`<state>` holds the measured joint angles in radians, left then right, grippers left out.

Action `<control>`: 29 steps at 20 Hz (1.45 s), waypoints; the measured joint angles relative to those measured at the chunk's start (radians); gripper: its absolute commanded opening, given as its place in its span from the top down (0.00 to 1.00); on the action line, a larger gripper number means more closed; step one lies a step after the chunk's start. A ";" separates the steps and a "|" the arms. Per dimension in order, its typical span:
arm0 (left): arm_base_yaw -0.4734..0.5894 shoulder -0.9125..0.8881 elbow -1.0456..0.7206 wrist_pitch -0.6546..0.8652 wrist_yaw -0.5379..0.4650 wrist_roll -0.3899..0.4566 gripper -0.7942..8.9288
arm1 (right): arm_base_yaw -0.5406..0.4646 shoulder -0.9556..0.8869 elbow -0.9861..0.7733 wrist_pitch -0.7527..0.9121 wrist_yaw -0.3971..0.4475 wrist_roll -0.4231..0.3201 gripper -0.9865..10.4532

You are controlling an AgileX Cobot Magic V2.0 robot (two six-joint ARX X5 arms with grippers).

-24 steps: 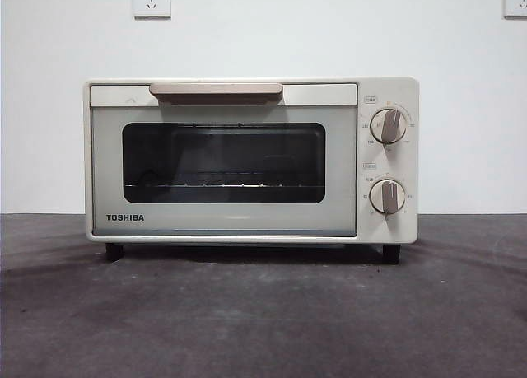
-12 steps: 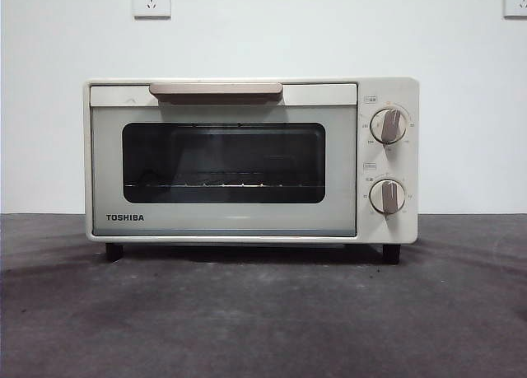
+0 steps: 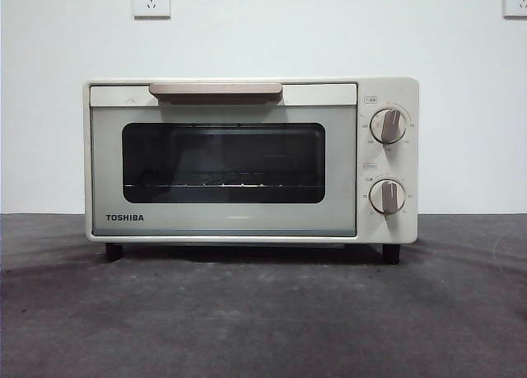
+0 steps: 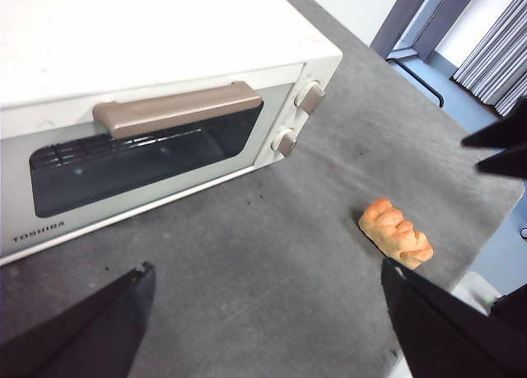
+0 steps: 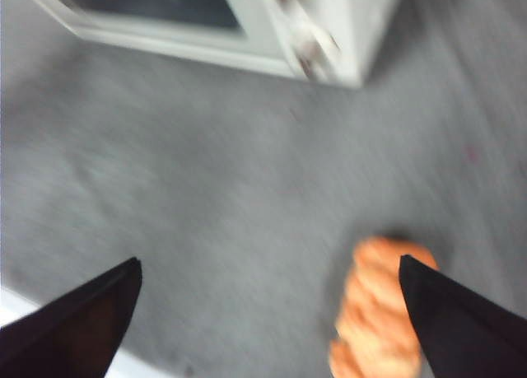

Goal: The left arm flap open the oven, the right arm pick bread and place it into oven, the left arm flap close the oven

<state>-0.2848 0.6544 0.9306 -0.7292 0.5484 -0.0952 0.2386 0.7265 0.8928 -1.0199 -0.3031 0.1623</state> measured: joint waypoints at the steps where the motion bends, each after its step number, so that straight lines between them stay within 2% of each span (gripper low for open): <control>1: 0.000 0.000 0.000 0.001 0.000 0.000 0.47 | 0.000 0.031 0.000 -0.019 0.017 0.003 0.48; 12: 0.000 0.000 0.000 0.000 0.000 0.000 0.47 | 0.013 0.481 0.000 -0.060 0.140 0.011 0.48; 16: 0.000 0.000 0.000 0.000 0.000 0.000 0.47 | 0.030 0.598 0.000 -0.072 0.219 0.019 0.48; 21: 0.000 0.000 0.000 0.000 0.000 0.000 0.47 | 0.030 0.673 -0.050 0.007 0.221 0.019 0.48; 23: 0.000 0.000 0.000 0.000 0.000 0.000 0.47 | 0.030 0.697 -0.078 0.035 0.220 0.019 0.51; 26: 0.000 0.000 0.000 0.001 0.000 0.000 0.47 | 0.030 0.718 -0.080 0.074 0.195 0.019 0.61; 29: 0.000 0.000 0.000 0.001 0.000 0.000 0.48 | 0.030 0.758 -0.080 0.093 0.198 0.019 0.84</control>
<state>-0.2848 0.6544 0.9306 -0.7284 0.5484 -0.0952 0.2684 1.4845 0.8131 -0.9264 -0.1051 0.1810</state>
